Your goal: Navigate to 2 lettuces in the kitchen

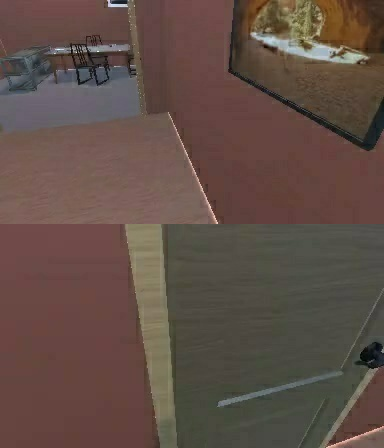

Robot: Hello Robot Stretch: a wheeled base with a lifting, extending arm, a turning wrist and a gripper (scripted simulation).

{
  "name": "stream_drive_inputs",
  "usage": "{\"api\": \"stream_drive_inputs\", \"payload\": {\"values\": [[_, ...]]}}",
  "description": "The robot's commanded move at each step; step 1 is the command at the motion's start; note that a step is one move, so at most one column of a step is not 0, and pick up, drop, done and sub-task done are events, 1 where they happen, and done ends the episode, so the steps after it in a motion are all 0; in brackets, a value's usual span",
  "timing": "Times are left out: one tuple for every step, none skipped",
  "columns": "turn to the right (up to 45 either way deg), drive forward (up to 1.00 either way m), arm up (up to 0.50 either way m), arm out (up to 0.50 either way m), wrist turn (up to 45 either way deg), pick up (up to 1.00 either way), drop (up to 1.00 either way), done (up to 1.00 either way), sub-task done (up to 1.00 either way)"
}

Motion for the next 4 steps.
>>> {"api": "stream_drive_inputs", "payload": {"values": [[-39.0, 0.00, 0.00, 0.00, 0.0, 0.00, 0.00, 0.00, 0.00], [0.0, 0.50, 0.00, 0.00, 0.0, 0.00, 0.00, 0.00, 0.00], [-21.0, 0.00, 0.00, 0.00, 0.0, 0.00, 0.00, 0.00, 0.00], [0.0, 0.40, 0.00, 0.00, 0.0, 0.00, 0.00, 0.00, 0.00]]}}
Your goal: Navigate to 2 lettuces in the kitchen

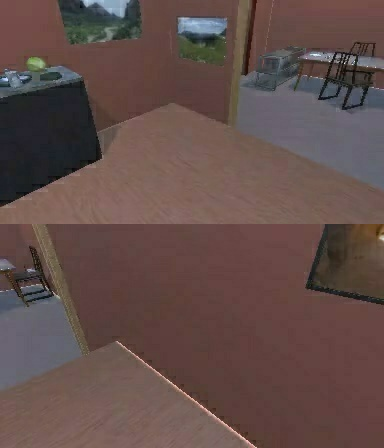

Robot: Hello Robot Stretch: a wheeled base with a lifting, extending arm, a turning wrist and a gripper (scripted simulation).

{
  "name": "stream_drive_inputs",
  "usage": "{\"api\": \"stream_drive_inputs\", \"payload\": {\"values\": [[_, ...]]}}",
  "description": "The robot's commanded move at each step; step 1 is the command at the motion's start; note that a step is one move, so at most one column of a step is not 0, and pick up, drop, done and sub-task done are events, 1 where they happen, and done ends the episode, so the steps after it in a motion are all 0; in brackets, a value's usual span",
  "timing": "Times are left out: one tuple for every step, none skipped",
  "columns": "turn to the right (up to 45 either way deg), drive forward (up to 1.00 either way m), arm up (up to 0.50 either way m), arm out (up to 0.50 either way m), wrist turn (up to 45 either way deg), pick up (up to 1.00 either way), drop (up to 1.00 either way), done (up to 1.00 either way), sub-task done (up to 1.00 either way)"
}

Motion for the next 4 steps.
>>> {"api": "stream_drive_inputs", "payload": {"values": [[-45.0, 0.00, 0.00, 0.00, 0.0, 0.00, 0.00, 0.00, 0.00], [0.0, 1.00, 0.00, 0.00, 0.0, 0.00, 0.00, 0.00, 0.00], [0.0, 0.35, 0.00, 0.00, 0.0, 0.00, 0.00, 0.00, 0.00], [18.0, 0.00, 0.00, 0.00, 0.0, 0.00, 0.00, 0.00, 0.00]]}}
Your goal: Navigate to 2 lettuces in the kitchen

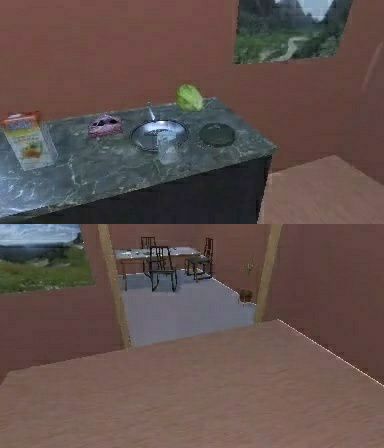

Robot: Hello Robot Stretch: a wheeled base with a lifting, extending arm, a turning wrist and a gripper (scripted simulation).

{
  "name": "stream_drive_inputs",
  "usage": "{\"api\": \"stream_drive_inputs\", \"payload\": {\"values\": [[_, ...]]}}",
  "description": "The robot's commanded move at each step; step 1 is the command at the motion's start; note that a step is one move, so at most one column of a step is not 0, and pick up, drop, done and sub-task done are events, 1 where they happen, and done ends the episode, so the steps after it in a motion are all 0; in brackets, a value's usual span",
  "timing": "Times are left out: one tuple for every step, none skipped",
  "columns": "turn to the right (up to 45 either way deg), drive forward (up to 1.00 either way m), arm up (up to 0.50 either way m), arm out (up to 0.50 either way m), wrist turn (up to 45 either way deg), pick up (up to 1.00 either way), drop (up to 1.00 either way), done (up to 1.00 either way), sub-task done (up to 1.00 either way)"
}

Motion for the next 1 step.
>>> {"api": "stream_drive_inputs", "payload": {"values": [[0.0, 0.00, 0.00, 0.00, 0.0, 0.00, 0.00, 1.00, 0.00]]}}
